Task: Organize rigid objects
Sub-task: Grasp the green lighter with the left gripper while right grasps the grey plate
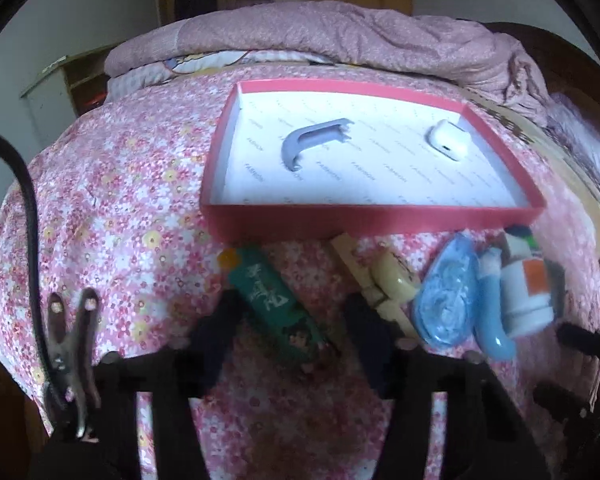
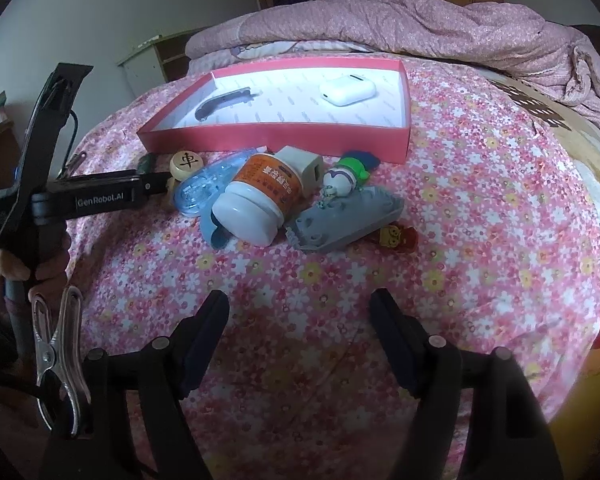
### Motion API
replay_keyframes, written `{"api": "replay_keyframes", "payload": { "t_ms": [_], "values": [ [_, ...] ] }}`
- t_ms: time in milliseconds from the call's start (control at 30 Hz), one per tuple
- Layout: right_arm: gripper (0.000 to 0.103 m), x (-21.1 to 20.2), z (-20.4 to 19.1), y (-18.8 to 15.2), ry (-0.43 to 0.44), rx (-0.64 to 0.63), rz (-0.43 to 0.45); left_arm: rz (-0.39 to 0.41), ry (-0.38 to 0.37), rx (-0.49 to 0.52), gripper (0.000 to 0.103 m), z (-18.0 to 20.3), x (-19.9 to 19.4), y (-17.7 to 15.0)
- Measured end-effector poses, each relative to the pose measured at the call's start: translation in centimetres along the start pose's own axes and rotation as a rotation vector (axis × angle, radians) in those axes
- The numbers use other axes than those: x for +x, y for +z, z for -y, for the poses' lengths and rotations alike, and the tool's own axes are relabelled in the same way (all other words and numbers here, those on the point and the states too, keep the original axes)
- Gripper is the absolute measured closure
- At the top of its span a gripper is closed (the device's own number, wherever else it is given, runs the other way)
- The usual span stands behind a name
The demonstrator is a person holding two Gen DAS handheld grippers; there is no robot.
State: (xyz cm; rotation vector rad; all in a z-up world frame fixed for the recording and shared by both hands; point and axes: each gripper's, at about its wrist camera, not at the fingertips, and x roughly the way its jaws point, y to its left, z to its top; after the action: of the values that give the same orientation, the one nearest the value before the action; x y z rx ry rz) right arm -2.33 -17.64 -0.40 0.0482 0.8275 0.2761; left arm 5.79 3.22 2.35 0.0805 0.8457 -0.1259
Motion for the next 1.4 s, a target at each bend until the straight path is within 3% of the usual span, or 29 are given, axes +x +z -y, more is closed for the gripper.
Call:
{"api": "replay_keyframes", "payload": {
  "t_ms": [167,233,500,800,1400],
  "values": [
    [0.028,-0.2,0.4,0.1,0.024,0.020,0.011,-0.004,-0.046,-0.021,0.076,-0.4,-0.3,-0.1],
    [0.028,-0.2,0.7,0.2,0.038,0.032,0.011,-0.009,-0.055,-0.022,0.079,-0.3,-0.6,-0.4],
    [0.028,-0.8,1.9,1.6,-0.048,-0.011,0.052,0.005,-0.065,0.024,0.079,0.5,-1.7,-2.3],
    [0.023,1.8,1.8,3.9,-0.075,-0.160,0.003,0.029,-0.040,0.057,0.071,1.4,-1.2,-2.2],
    [0.015,3.6,2.1,4.2,-0.049,-0.172,0.012,0.062,-0.023,0.041,0.066,1.6,-0.9,-2.2]
  ]
}}
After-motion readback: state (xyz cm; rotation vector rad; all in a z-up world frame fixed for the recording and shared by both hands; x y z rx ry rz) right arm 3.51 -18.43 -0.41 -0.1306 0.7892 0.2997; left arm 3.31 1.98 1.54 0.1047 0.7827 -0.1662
